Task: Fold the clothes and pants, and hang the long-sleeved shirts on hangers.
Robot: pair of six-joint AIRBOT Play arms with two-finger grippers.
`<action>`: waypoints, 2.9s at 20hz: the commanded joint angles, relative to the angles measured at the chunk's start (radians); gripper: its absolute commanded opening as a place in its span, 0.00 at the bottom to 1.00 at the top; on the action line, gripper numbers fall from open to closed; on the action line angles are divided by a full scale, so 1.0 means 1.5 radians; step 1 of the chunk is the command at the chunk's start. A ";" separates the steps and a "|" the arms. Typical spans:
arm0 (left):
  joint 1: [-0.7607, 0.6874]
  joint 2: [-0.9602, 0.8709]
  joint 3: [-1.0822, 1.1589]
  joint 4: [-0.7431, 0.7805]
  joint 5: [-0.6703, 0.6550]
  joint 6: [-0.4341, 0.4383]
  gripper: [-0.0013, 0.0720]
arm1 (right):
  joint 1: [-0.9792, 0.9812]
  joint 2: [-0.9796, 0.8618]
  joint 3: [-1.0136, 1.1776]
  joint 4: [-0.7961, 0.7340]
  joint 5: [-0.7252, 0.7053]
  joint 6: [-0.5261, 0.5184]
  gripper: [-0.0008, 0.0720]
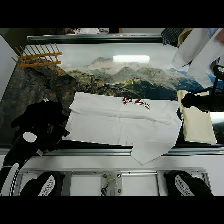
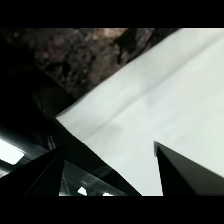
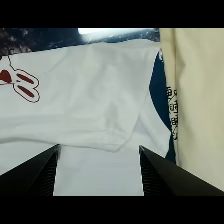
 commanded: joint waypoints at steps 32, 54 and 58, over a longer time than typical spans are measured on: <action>-0.101 0.246 -0.032 0.085 -0.089 0.028 0.03 | 0.041 -0.066 -0.414 0.099 -0.005 0.070 0.74; -0.101 0.053 0.232 0.155 -0.243 0.101 0.02 | 0.052 -0.066 -0.051 -0.052 0.163 0.033 0.03; -0.101 -0.111 0.333 0.153 -0.193 0.121 0.03 | 0.053 -0.157 0.053 -0.052 0.108 0.033 0.03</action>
